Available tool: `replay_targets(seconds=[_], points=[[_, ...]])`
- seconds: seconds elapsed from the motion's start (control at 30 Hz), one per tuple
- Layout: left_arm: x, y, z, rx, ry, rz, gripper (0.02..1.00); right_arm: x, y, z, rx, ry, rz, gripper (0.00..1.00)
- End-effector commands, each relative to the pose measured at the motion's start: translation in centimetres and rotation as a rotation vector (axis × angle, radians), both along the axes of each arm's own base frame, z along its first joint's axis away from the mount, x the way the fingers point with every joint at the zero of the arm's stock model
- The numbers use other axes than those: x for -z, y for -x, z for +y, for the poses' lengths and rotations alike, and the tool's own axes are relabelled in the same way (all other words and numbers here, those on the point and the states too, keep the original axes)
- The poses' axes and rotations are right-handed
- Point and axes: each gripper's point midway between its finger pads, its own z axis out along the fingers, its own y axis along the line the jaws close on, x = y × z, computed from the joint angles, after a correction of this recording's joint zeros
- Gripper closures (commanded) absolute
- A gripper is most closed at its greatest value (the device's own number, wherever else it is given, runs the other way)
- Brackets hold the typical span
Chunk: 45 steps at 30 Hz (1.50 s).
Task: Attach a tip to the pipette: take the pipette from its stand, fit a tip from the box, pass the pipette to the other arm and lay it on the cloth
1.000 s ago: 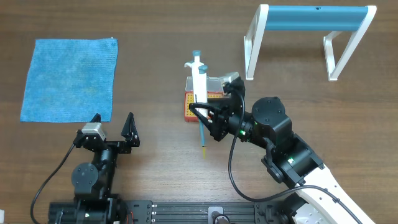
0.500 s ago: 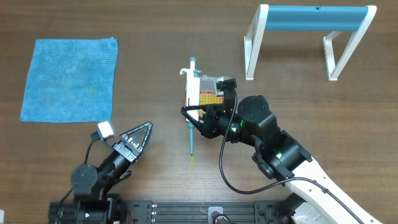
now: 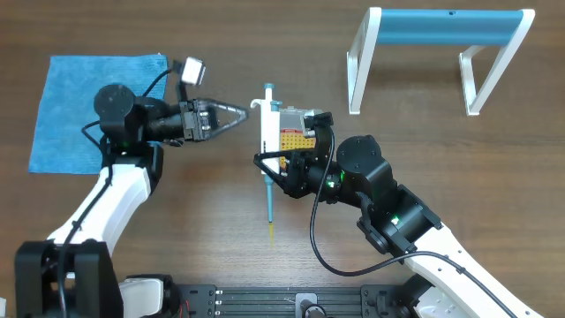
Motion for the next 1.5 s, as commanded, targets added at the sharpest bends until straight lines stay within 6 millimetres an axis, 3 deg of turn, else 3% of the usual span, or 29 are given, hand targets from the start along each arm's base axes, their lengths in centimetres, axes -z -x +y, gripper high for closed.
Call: replay_targets(seconds=[0.03,0.17,0.47,0.5,0.53,0.57,0.6,0.63,0.7,0.73,0.77,0.83,0.9,0.93,0.97,1.0,1.03,1.07,1.13,1.17,1.2,1.27,1.33,1.4,1.5], points=[[-1.2,3.1,-2.5,0.201,-0.012,-0.113,0.02,-0.8,0.1,0.2,-0.009,-0.014,-0.021,0.921],[-2.0,4.5,-5.3,0.251,0.004,-0.195,0.02,-0.8,0.1,0.2,-0.009,-0.014,-0.021,0.919],[-3.2,2.4,-5.4,0.113,0.034,-0.258,0.023,-0.9,0.8,0.5,-0.055,-0.025,-0.012,0.917],[-3.2,2.3,-5.4,0.109,0.034,-0.258,0.075,-0.9,0.8,0.5,-0.055,-0.025,-0.012,0.921],[-3.1,2.1,-5.4,0.1,0.034,-0.242,0.465,-0.9,0.8,0.5,-0.055,-0.026,-0.012,0.919],[-3.0,2.0,-5.4,0.095,0.033,-0.222,0.647,-0.9,0.8,0.5,-0.055,-0.026,-0.012,0.921],[-2.9,2.0,-5.4,0.097,0.032,-0.22,0.919,-0.9,0.8,0.5,-0.055,-0.025,-0.012,0.919],[-2.9,2.0,-5.4,0.097,0.032,-0.22,0.989,-0.9,0.8,0.5,-0.055,-0.026,-0.012,0.921],[-2.9,2.0,-5.4,0.097,0.032,-0.221,0.991,-0.9,0.8,0.5,-0.055,-0.026,-0.012,0.923],[-2.9,2.0,-5.4,0.097,0.032,-0.22,0.991,-0.9,0.8,0.5,-0.055,-0.025,-0.011,0.303],[-2.9,1.9,-5.4,0.094,0.032,-0.221,0.991,-0.9,0.8,0.5,-0.055,-0.025,-0.011,0.134],[-2.7,0.7,-4.7,0.036,0.027,-0.211,0.991,-0.9,0.6,0.2,-0.05,-0.017,-0.023,0.134],[-0.3,-1.3,-2.9,-0.052,-0.021,-0.155,0.991,-1.0,0.3,-0.5,-0.069,-0.017,-0.044,0.134],[1.4,-2.4,-1.8,-0.113,-0.059,-0.117,0.989,-1.2,0.6,-0.8,-0.112,-0.039,-0.031,0.134],[4.3,-4.2,0.4,-0.237,-0.135,-0.033,0.989,-1.6,0.9,-1.3,-0.164,-0.064,-0.019,0.134],[9.5,-6.1,5.7,-0.464,-0.289,0.139,0.991,-1.5,0.8,-2.6,-0.19,-0.084,0.017,0.137],[13.3,-5.9,9.9,-0.607,-0.425,0.288,0.991,-0.8,0.3,-3.4,-0.158,-0.07,0.058,0.132],[16.3,-4.2,14.4,-0.699,-0.601,0.415,0.991,0.0,-0.1,-4.1,-0.129,-0.055,0.101,0.134],[16.7,-1.1,19.5,-0.711,-0.843,0.511,0.991,0.2,-0.2,-4.3,-0.12,-0.051,0.108,0.132],[14.6,0.7,23.6,-0.702,-1.034,0.526,0.991,0.2,-0.4,-4.4,-0.112,-0.048,0.106,0.134],[11.8,1.0,27.1,-0.715,-1.162,0.516,0.993,0.4,-0.8,-4.5,-0.084,-0.038,0.102,0.132],[6.9,-1.3,32.3,-0.772,-1.271,0.463,0.993,0.6,-1.5,-4.8,-0.04,-0.022,0.095,0.132],[4.6,-6.8,38.4,-0.798,-1.425,0.386,0.993,0.7,-1.6,-4.9,-0.035,-0.021,0.094,0.132],[7.2,-12.2,42.2,-0.769,-1.488,0.359,0.993,0.7,-1.6,-4.9,-0.035,-0.021,0.095,0.139],[14.4,-17.2,43.0,-0.647,-1.538,0.326,0.993,0.7,-1.6,-4.9,-0.023,-0.037,0.135,0.132]])
